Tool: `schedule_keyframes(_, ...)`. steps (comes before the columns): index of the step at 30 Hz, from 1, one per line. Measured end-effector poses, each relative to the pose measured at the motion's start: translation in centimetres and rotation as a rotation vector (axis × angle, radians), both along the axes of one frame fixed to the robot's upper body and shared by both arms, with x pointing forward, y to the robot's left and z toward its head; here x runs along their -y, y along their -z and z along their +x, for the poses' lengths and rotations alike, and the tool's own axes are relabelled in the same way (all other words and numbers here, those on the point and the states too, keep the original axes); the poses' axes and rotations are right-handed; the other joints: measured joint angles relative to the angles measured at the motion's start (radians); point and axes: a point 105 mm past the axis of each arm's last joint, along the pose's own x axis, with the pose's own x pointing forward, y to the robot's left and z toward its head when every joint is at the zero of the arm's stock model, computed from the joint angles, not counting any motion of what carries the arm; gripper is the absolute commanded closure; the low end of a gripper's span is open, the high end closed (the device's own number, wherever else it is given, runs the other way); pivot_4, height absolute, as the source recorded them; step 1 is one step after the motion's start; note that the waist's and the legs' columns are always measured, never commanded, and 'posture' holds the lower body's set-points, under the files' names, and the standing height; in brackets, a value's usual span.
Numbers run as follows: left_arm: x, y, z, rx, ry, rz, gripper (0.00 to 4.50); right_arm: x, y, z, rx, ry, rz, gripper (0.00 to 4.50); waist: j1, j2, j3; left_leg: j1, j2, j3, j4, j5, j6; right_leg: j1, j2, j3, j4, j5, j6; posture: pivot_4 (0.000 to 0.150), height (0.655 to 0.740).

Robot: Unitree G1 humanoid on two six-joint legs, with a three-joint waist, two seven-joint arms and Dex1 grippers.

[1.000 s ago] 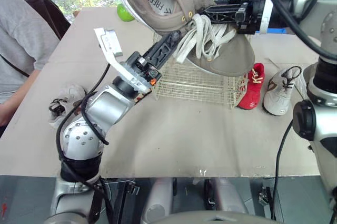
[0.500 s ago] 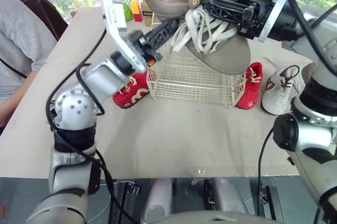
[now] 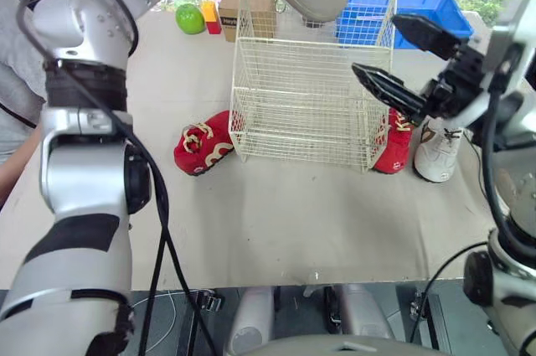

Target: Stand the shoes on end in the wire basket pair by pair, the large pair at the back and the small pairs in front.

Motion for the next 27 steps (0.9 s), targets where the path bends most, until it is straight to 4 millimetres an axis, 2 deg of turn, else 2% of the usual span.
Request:
schedule_keyframes(3,0.1,-0.5,0.4,0.105,-0.056,0.143,4.09,0.6,1.6,-0.3,-0.056,0.034,0.026,0.24,-0.003,0.000,0.000,0.000,0.000,0.002,-0.002,0.000,0.000,-0.002,0.000,0.002,0.000,0.000,0.000,0.150,0.7400)
schedule_keyframes(6,0.6,-0.6,0.3,0.156,-0.056,0.242,4.09,0.7,1.3,-0.8,-0.031,0.043,0.033,0.24,-0.002,0.000,0.000,0.001,0.000,0.002,-0.003,0.000,0.000,-0.002,0.000,0.002,0.000,0.000,0.000,0.150,0.7400)
schedule_keyframes(9,0.5,0.6,0.5,0.163,-0.061,0.345,4.09,0.9,1.6,-1.3,-0.019,0.058,0.016,0.24,-0.001,0.000,0.000,0.002,0.000,0.001,-0.003,0.000,0.000,0.000,0.000,0.001,0.001,0.000,0.000,0.150,0.7400)
schedule_keyframes(11,0.5,2.6,1.3,0.092,-0.052,0.403,4.09,0.9,1.6,-1.4,-0.017,0.061,0.022,0.24,0.002,0.000,0.000,0.002,0.000,0.001,-0.002,0.000,0.000,0.001,-0.001,0.001,0.001,0.000,0.000,0.150,0.7400)
schedule_keyframes(16,-0.4,9.6,2.7,-0.142,-0.009,0.517,4.09,1.0,1.5,-1.6,-0.016,0.055,0.022,0.24,-0.004,-0.001,0.001,0.000,0.000,0.001,0.001,0.000,0.000,0.000,0.000,0.001,0.002,0.000,0.000,0.150,0.7400)
schedule_keyframes(27,-0.4,9.4,2.5,-0.163,-0.001,0.569,4.09,1.1,1.6,-1.3,-0.026,0.062,0.010,0.24,-0.005,-0.004,0.003,0.000,0.001,0.001,0.000,0.000,0.000,-0.001,0.000,0.001,0.002,-0.001,0.001,0.150,0.7400)
